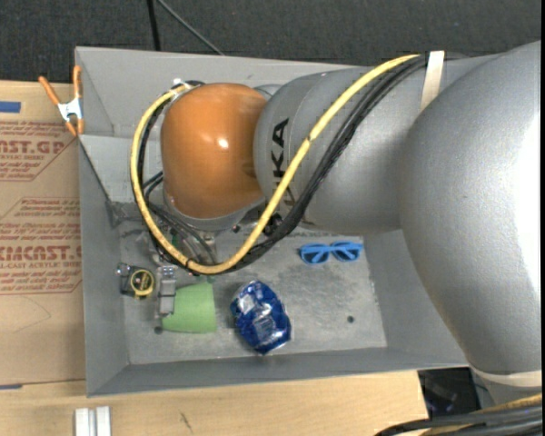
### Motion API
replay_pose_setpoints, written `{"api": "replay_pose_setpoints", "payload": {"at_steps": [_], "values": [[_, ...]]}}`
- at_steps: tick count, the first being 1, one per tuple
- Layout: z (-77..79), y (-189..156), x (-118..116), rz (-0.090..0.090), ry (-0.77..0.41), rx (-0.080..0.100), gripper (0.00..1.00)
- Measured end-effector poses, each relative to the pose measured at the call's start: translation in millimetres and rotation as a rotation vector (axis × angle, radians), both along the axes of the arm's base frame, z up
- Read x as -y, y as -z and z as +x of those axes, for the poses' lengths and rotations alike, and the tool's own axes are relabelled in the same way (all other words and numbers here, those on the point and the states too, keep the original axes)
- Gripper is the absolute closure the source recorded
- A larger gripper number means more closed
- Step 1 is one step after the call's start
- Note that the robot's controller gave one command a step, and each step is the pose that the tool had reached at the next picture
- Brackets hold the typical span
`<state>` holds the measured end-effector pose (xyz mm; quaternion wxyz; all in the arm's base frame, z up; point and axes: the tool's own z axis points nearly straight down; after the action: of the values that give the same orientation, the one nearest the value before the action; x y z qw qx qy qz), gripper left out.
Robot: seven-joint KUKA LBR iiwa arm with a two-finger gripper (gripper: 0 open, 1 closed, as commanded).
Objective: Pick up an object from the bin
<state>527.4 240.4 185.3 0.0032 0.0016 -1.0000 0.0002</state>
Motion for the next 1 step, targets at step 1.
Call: {"api": "replay_pose_setpoints", "payload": {"at_steps": [1], "values": [[38.7, 93.7, 18.0, 0.010, -0.494, 0.019, 0.00]]}}
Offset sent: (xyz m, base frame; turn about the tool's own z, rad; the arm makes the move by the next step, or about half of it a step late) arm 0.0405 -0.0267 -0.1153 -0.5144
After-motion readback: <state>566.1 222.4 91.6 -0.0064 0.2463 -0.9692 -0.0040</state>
